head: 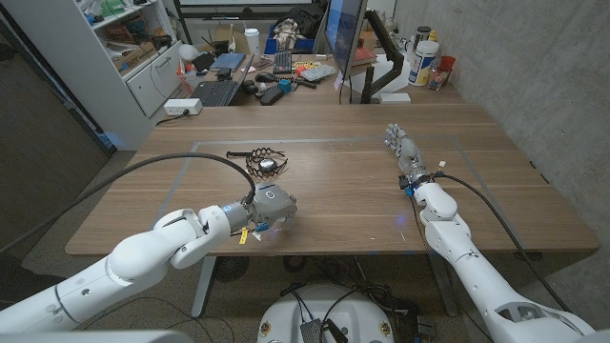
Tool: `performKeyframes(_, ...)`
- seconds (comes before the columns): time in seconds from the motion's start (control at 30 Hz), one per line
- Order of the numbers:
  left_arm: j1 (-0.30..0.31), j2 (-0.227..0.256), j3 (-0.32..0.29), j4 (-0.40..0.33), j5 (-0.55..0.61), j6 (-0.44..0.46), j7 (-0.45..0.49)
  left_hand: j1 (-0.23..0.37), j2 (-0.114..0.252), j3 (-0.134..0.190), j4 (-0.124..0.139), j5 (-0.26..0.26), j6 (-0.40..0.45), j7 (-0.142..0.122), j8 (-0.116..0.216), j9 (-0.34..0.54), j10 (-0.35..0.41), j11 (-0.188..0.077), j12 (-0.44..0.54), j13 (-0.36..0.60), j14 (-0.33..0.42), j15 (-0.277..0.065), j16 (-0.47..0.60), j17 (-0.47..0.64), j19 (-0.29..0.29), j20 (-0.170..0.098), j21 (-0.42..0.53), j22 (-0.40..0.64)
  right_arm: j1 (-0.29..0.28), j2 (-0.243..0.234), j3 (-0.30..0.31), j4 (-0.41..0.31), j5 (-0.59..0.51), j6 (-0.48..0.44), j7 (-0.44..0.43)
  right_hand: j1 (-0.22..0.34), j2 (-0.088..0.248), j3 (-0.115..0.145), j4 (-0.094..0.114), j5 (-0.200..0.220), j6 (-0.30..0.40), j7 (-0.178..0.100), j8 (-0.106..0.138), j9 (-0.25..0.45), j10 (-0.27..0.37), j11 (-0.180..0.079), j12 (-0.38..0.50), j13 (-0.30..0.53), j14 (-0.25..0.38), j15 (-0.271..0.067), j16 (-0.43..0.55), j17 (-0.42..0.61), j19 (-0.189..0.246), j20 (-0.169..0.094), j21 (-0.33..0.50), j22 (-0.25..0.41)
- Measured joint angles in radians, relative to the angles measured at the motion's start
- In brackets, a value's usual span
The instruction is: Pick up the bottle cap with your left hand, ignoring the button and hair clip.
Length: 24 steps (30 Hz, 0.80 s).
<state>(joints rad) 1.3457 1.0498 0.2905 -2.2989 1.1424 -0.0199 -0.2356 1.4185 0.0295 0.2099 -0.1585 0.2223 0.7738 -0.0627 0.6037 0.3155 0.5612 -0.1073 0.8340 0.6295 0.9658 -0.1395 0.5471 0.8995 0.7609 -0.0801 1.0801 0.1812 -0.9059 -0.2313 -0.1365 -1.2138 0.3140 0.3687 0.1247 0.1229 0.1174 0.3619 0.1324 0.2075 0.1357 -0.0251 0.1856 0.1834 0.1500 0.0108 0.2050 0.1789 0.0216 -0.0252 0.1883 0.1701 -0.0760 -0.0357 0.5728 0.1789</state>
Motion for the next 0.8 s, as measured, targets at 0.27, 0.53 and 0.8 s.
performKeyframes(0.27,0.0,0.005,-0.012,-0.014,0.0,0.006,0.0,-0.004,0.004,0.004,-0.004,0.004,-0.006,-0.006,-0.001,-0.005,0.0,0.0,-0.004,-0.001,0.009,-0.005,-0.012,-0.002,0.005,-0.005,0.0,0.0,-0.003,-0.003,-0.004,-0.005,-0.003,0.002,-0.007,0.0,0.0,0.0,0.0,0.0,0.0,0.0,0.0,0.0,0.0,0.0,0.0,0.0,0.0,0.0,-0.004,-0.003,0.0,0.0,0.0,0.0)
performKeyframes(0.53,0.002,0.01,-0.022,-0.024,0.002,0.01,0.0,-0.004,0.004,0.008,-0.008,0.004,-0.006,-0.006,-0.005,-0.01,0.001,-0.001,-0.001,-0.001,0.021,-0.011,-0.026,-0.002,0.013,-0.006,0.004,0.0,-0.006,-0.007,-0.007,-0.009,-0.006,0.006,-0.013,0.0,0.0,0.0,0.0,0.0,0.0,0.0,0.0,0.0,0.0,0.0,0.0,0.0,0.0,0.0,-0.004,0.0,0.0,0.0,0.0,0.0)
performKeyframes(0.8,0.005,0.013,-0.033,-0.034,0.007,0.016,0.001,-0.004,0.004,0.011,-0.011,0.004,-0.006,-0.006,-0.005,-0.014,0.001,-0.001,-0.001,-0.001,0.028,-0.015,-0.034,-0.002,0.013,-0.006,0.004,0.0,-0.008,-0.01,-0.011,-0.012,-0.01,0.01,-0.019,0.0,0.0,0.0,0.0,0.0,0.0,0.0,0.0,0.0,0.0,0.0,0.0,0.0,0.0,0.0,-0.004,-0.001,0.0,0.0,0.0,0.0)
